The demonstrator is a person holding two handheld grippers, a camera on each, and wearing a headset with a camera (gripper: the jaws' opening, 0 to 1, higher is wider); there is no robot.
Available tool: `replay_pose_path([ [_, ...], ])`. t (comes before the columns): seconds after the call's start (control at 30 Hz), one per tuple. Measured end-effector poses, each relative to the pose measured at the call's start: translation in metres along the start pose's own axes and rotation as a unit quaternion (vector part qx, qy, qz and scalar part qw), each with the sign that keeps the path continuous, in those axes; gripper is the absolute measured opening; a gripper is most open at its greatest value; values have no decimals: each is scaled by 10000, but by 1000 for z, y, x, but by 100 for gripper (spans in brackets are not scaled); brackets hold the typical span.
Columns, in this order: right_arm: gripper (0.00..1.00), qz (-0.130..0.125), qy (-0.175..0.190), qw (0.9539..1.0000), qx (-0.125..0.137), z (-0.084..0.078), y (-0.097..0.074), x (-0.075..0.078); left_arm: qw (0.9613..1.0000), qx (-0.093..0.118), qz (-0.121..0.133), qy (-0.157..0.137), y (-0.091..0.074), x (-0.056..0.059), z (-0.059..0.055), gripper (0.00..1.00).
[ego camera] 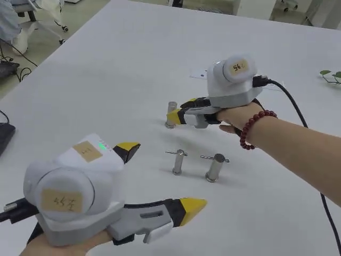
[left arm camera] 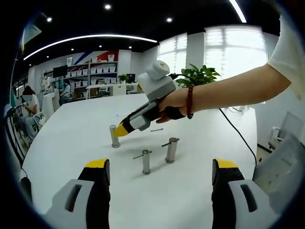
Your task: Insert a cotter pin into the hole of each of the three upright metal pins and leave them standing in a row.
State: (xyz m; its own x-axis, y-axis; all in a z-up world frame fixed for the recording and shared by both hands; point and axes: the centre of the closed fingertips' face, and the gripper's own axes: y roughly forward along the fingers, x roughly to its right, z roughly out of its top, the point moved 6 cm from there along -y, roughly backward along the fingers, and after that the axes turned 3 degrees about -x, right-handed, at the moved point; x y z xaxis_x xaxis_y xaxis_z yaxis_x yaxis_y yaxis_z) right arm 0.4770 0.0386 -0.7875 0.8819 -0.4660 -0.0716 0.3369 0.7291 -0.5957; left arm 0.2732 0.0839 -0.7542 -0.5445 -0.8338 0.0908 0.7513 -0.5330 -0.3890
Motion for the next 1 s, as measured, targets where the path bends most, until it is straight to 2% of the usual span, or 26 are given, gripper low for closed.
replay_pose_path([
  [0.1, 30, 55, 83, 9999, 65, 2, 7, 5, 10000, 2, 38, 67, 0, 0, 1, 94],
  [0.27, 26, 44, 142, 9998, 107, 3, 8, 0, 9999, -24, 59, 79, 0, 0, 0, 96],
  [0.37, 24, 72, 370, 9992, 142, 1, 13, 2, 10000, -41, 29, 1, 1, 1, 0, 97],
  [0.53, 18, -10, 365, 9992, 132, 1, 15, 3, 10000, -26, 0, -4, 2, 2, 1, 98],
  [0.83, 16, -15, 363, 9993, 119, 0, 16, 4, 10000, -17, -50, -25, 3, 4, 2, 99],
  [1.0, 15, -61, 110, 9999, 44, 0, 15, 1, 10000, -61, -19, -23, 3, 3, 1, 99],
])
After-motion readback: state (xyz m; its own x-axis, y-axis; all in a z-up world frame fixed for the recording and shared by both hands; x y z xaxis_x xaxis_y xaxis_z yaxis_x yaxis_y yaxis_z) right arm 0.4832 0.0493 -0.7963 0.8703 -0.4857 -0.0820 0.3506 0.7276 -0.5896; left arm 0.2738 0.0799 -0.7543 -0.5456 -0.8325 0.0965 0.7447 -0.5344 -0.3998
